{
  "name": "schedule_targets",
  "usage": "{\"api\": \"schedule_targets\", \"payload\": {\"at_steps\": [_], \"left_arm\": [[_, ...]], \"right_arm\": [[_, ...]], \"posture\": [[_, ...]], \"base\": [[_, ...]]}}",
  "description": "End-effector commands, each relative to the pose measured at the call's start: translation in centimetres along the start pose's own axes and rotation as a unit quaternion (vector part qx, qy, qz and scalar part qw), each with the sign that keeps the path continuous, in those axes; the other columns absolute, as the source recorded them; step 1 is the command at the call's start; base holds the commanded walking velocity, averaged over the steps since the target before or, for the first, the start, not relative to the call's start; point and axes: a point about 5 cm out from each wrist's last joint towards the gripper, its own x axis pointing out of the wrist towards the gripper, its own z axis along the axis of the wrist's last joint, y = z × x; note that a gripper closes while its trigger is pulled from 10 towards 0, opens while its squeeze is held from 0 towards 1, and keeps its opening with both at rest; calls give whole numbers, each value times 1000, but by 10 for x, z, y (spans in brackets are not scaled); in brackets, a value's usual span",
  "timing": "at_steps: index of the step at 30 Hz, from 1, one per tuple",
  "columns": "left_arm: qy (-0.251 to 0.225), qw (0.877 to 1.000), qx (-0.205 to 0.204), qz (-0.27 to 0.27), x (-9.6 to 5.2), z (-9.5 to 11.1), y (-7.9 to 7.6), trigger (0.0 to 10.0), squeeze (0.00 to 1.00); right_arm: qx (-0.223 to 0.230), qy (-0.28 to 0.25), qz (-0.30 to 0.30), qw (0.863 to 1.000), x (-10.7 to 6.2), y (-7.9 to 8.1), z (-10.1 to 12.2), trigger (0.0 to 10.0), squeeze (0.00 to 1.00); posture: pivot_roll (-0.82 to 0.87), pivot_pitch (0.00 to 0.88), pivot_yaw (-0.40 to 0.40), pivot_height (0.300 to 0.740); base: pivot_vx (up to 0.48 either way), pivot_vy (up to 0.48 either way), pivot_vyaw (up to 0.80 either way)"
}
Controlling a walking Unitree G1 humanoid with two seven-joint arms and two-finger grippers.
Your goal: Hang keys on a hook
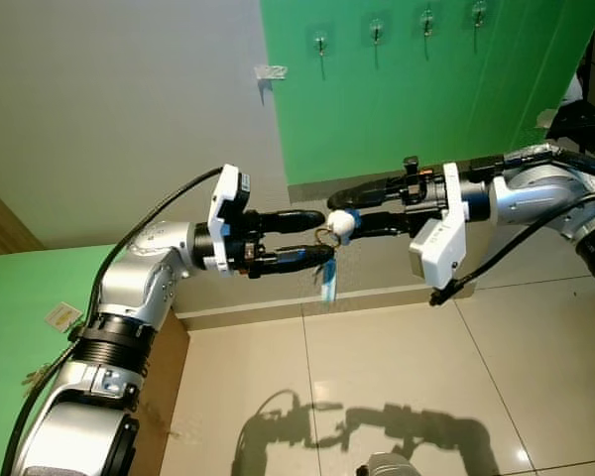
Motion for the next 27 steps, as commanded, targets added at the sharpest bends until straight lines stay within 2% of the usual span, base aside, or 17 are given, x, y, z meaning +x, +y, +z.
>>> {"api": "schedule_targets", "payload": {"at_steps": [1,11,27], "left_arm": [[-1,1000,8,-6,-3,8,2,0,0],[-17,1000,0,-26,-5,12,-1,0,0],[-46,998,-12,-28,-8,18,0,0,0]], "right_arm": [[0,-11,-3,1000,4,-1,3,0,0],[7,-11,-8,1000,4,-3,4,0,0],[18,-4,-15,1000,2,-4,2,0,0]], "posture": [[-314,0,140,740],[-317,0,141,740],[-316,0,142,740]], "base": [[0,0,0],[0,0,0],[0,0,0]]}}
